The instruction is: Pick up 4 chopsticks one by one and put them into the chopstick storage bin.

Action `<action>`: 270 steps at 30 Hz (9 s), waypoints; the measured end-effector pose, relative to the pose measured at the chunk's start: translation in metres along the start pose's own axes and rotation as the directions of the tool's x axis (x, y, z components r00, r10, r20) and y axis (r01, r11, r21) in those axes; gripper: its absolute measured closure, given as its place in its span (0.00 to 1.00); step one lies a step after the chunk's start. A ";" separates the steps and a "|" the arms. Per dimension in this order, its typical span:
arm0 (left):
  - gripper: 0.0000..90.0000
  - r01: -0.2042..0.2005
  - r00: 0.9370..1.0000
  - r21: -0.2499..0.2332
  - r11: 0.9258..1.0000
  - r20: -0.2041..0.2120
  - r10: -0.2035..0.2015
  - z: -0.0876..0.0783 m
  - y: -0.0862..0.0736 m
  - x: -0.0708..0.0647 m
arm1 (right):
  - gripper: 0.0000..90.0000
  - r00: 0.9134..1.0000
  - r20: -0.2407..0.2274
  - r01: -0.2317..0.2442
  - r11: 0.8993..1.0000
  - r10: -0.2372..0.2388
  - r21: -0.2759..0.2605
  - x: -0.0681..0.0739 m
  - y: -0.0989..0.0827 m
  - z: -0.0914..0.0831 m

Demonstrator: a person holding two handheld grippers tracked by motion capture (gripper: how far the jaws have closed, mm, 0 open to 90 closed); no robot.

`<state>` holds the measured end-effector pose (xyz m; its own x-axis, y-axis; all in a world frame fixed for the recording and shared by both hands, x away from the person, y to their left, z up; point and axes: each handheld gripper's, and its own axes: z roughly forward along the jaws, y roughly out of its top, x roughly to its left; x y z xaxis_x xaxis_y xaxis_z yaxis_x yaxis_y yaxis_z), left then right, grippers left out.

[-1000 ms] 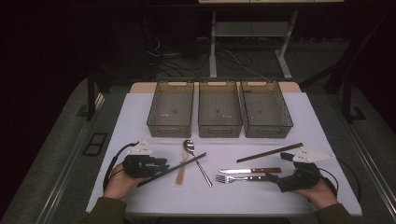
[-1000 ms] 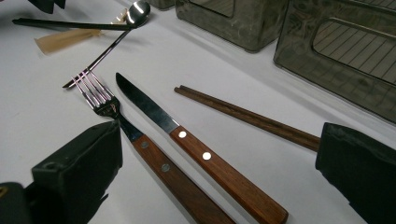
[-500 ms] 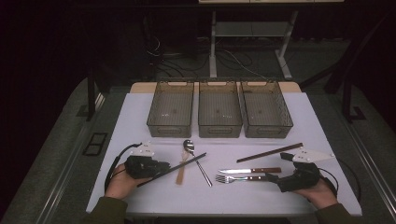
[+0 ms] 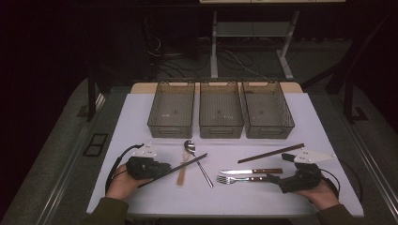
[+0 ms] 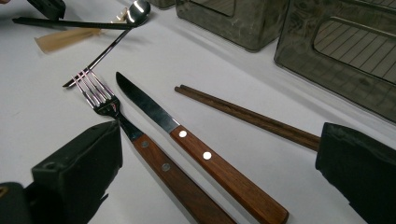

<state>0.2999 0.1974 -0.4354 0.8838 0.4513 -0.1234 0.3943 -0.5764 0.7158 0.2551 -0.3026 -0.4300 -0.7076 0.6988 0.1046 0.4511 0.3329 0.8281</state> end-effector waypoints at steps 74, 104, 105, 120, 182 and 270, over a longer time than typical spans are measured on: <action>0.94 -0.035 0.999 0.081 0.996 0.000 0.036 0.014 0.002 -0.004 | 0.01 1.000 -0.020 -0.008 1.000 0.008 0.008 0.004 -0.001 0.008; 0.94 0.005 1.000 0.031 1.000 -0.013 -0.005 0.003 0.012 -0.006 | 0.01 0.999 -0.043 -0.011 1.000 0.011 -0.001 0.009 0.000 0.015; 0.94 0.009 1.000 0.024 1.000 -0.012 -0.008 0.003 0.013 -0.007 | 0.01 0.999 -0.043 -0.008 1.000 0.008 -0.001 0.009 0.001 0.015; 0.94 0.018 1.000 -0.042 0.999 0.008 -0.017 -0.001 0.028 -0.010 | 0.01 0.999 -0.041 -0.010 1.000 0.010 0.001 0.009 0.001 0.016; 0.94 0.059 0.996 -0.157 0.986 -0.050 -0.068 -0.002 0.106 0.042 | 0.01 0.999 -0.029 -0.030 0.999 0.030 -0.009 0.006 0.001 0.013; 0.58 0.201 0.941 -0.115 0.973 -0.255 -0.224 0.016 0.131 0.132 | 0.01 0.998 -0.040 -0.039 0.999 0.038 -0.022 0.005 0.001 0.010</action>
<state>0.4717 0.1709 -0.3690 0.6786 0.7275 -0.1011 0.5321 -0.3921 0.7504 0.2574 -0.2924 -0.4343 -0.7115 0.6847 0.1581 0.4662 0.2916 0.8353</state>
